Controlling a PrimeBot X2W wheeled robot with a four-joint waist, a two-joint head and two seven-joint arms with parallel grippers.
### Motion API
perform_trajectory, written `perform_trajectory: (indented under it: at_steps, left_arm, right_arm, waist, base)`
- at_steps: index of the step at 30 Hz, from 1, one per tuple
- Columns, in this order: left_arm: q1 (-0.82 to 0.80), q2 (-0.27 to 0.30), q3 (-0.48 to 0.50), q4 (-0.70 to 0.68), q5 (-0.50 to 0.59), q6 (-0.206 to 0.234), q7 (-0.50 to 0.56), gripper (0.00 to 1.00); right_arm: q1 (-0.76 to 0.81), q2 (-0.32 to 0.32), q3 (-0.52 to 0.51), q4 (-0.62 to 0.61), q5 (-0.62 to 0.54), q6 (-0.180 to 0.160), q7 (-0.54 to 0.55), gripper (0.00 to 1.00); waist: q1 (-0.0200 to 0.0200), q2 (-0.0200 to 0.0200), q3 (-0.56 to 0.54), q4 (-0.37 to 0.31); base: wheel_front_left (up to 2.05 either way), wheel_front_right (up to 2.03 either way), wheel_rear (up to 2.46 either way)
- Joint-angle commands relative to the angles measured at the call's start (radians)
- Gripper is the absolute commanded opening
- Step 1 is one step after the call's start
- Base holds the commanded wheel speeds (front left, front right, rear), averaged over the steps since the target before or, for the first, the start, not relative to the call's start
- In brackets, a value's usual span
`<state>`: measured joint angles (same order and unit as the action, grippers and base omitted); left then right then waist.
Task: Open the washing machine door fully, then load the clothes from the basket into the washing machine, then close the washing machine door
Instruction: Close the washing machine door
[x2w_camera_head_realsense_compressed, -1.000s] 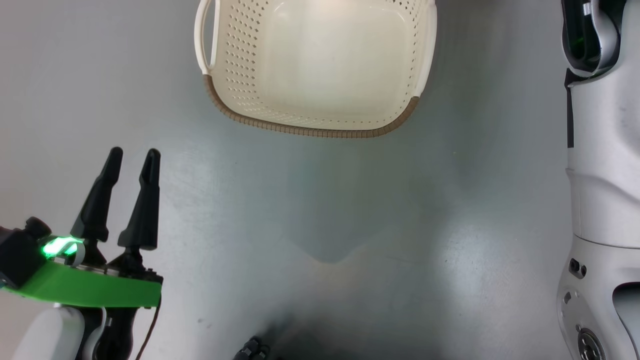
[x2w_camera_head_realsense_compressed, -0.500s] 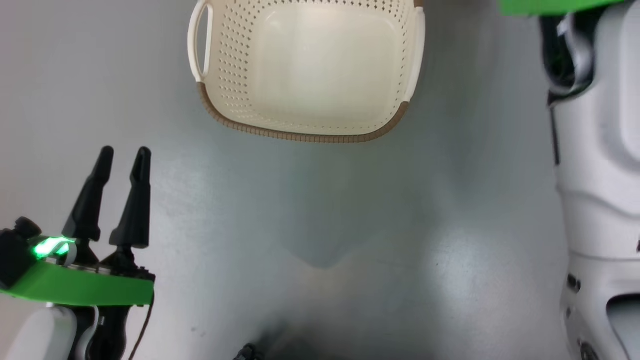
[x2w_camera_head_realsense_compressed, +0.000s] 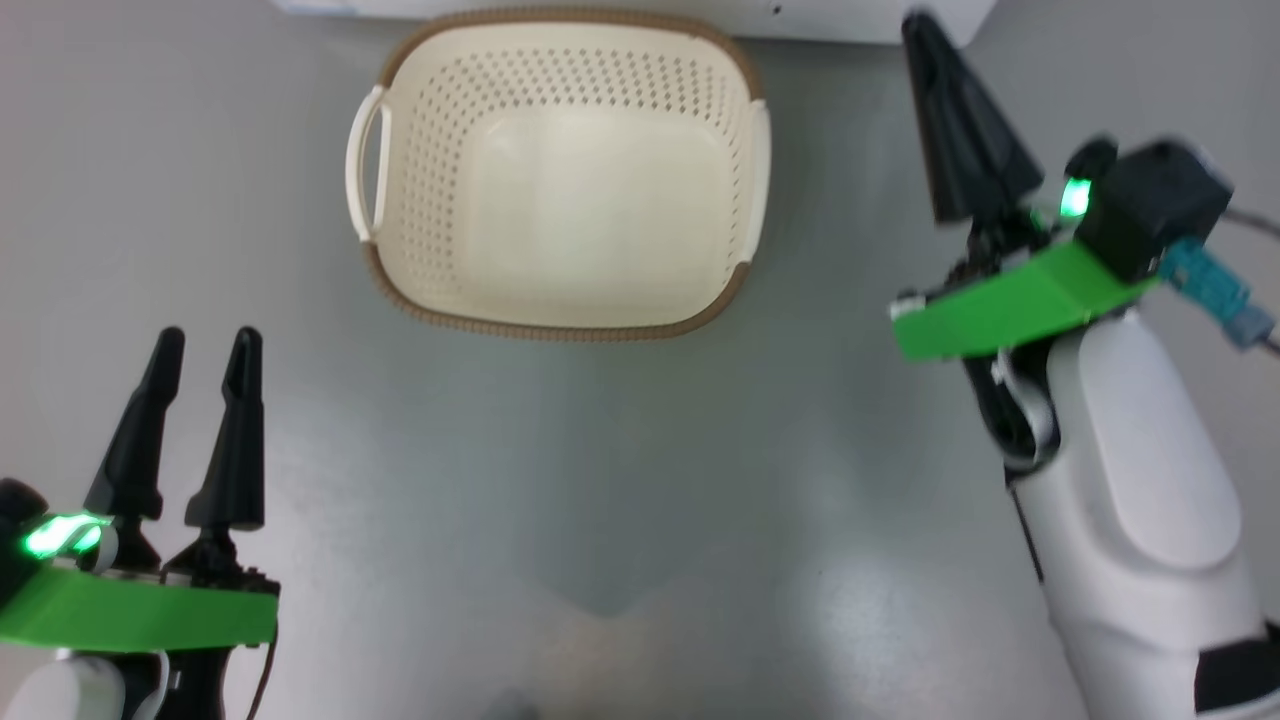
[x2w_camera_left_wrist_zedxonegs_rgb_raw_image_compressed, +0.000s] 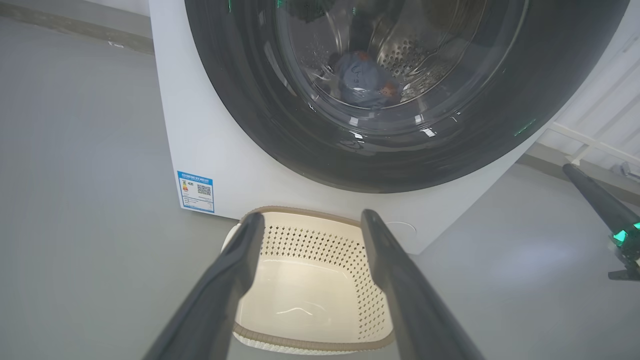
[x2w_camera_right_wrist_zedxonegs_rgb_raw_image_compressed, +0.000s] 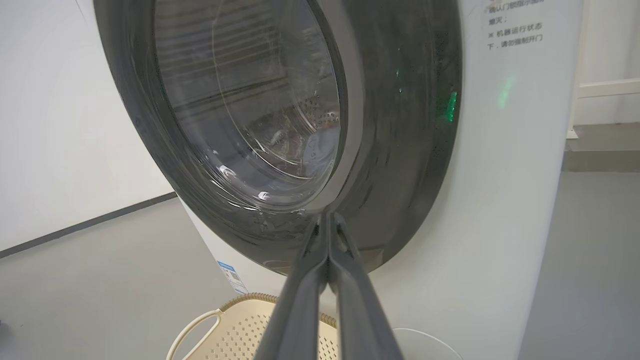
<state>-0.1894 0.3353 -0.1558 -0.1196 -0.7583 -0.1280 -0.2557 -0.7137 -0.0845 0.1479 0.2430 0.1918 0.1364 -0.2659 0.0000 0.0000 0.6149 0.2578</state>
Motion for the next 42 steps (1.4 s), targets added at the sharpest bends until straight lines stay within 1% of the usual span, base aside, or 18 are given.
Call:
perform_trajectory:
  at_steps: [1,2,3,4,5,6,7,8,14,23,28,33,38,42]
  left_arm:
    - [0.020,0.045,0.050,-0.026,0.014,-0.003,-0.006,1.00]
    - [0.024,0.047,0.054,-0.028,0.020,-0.003,-0.006,1.00]
    - [0.030,0.047,0.058,-0.028,0.024,-0.003,-0.006,1.00]
    - [0.034,0.046,0.065,-0.030,0.027,-0.003,-0.006,1.00]
    - [0.034,0.046,0.065,-0.030,0.027,-0.003,-0.006,1.00]
    - [0.040,0.045,0.070,-0.030,0.030,-0.003,-0.006,1.00]
    - [0.045,0.047,0.070,-0.030,0.033,-0.003,-0.006,1.00]
    - [0.052,0.049,0.071,-0.027,0.036,-0.003,-0.006,1.00]
    - [0.082,0.051,0.091,-0.019,0.060,-0.003,-0.006,1.00]
    - [0.128,0.039,0.129,-0.011,0.109,-0.003,-0.006,1.00]
    - [0.159,0.023,0.155,0.004,0.133,-0.003,-0.006,1.00]
    - [0.196,0.001,0.182,0.019,0.170,-0.003,-0.006,1.00]
    - [0.236,-0.020,0.193,0.036,0.209,-0.003,-0.006,1.00]
    - [0.265,-0.038,0.192,0.044,0.236,-0.003,-0.006,1.00]
  right_arm:
    - [0.061,0.034,0.026,-0.038,0.013,-0.006,0.004,0.00]
    - [0.083,0.034,0.024,-0.046,0.017,-0.006,0.004,0.00]
    - [0.104,0.034,0.021,-0.054,0.024,-0.006,0.004,0.03]
    - [0.124,0.034,0.022,-0.062,0.028,-0.006,0.004,0.20]
    - [0.124,0.034,0.022,-0.062,0.028,-0.006,0.004,0.20]
    - [0.143,0.034,0.018,-0.071,0.033,-0.006,0.004,0.38]
    - [0.163,0.034,0.015,-0.080,0.041,-0.006,0.004,0.67]
    - [0.183,0.034,0.016,-0.086,0.048,-0.006,0.004,1.00]
    - [0.283,0.034,-0.002,-0.130,0.070,-0.006,0.004,1.00]
    - [0.439,0.034,-0.020,-0.201,0.071,-0.006,0.004,1.00]
    - [0.527,0.034,-0.035,-0.250,0.052,-0.006,0.004,1.00]
    - [0.607,0.034,-0.051,-0.271,0.091,-0.006,0.004,1.00]
    - [0.671,0.034,-0.063,-0.277,0.093,-0.006,0.004,1.00]
    - [0.716,0.034,-0.102,-0.292,0.126,-0.006,0.004,1.00]
  waist:
    - [0.0000,0.0000,-0.058,-0.052]
    - [0.0000,0.0000,-0.067,-0.059]
    - [0.0000,0.0000,-0.076,-0.067]
    - [0.0000,0.0000,-0.085,-0.074]
    - [0.0000,0.0000,-0.085,-0.074]
    - [0.0000,0.0000,-0.094,-0.081]
    - [0.0000,0.0000,-0.104,-0.088]
    - [0.0000,0.0000,-0.114,-0.095]
    - [0.0000,0.0000,-0.171,-0.131]
    - [0.0000,0.0000,-0.250,-0.177]
    - [0.0000,0.0000,-0.299,-0.206]
    - [0.0000,0.0000,-0.360,-0.235]
    - [0.0000,0.0000,-0.426,-0.253]
    - [0.0000,0.0000,-0.472,-0.257]
  base:
    - [0.00,0.00,0.00]
    - [0.00,0.00,0.00]
    - [0.00,0.00,0.00]
    - [0.00,0.00,0.00]
    - [0.00,0.00,0.00]
    - [0.00,0.00,0.00]
    - [0.00,0.00,0.00]
    - [0.00,0.00,0.00]
    - [0.00,0.00,0.00]
    - [0.00,0.00,0.00]
    - [0.00,0.00,0.00]
    - [0.00,0.00,0.00]
    - [0.00,0.00,0.00]
    - [0.00,0.00,0.00]
